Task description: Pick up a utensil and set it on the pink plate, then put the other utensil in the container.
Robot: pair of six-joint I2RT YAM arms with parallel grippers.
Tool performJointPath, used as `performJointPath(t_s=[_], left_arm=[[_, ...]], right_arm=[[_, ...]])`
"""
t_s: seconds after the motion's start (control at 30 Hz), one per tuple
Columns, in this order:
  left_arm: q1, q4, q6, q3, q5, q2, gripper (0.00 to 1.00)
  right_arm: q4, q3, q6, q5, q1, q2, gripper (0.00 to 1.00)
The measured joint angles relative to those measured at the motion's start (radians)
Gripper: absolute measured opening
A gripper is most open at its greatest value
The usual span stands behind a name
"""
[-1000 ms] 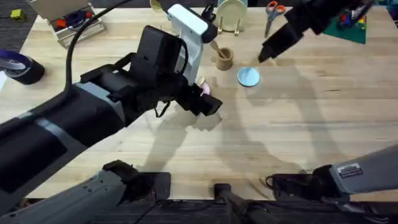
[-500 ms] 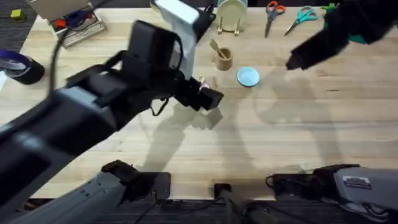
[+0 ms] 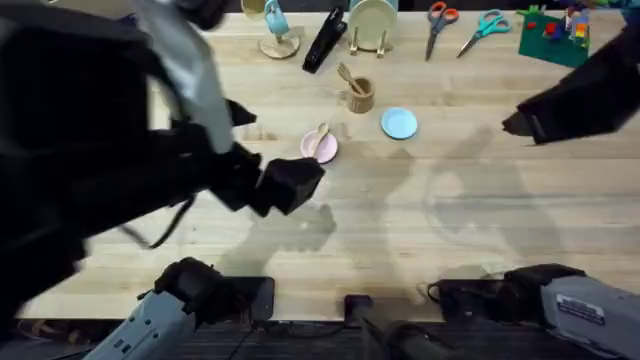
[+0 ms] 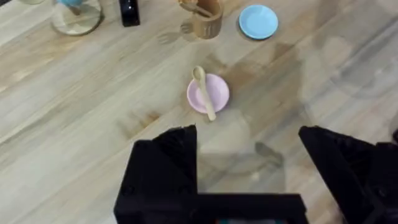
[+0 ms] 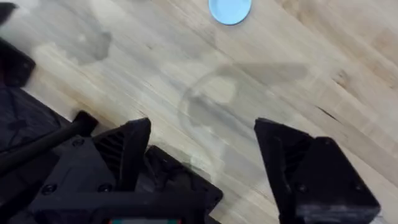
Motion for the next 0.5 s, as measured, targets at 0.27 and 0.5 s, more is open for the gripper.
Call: performJointPath(t_s=[0.27,0.5], left_arm=[[0.000,-0.256,0.000,0.245,-0.052,0.027,0.993],[0.000,-0.303,0.000,0.382,-0.112,0.044,0.994]], right_arm=[[0.000,0.000,0.004,0.010,0.000,-0.068,0.996],[0.000,0.000,0.004,0.011,0.000,-0.105,0.996]])
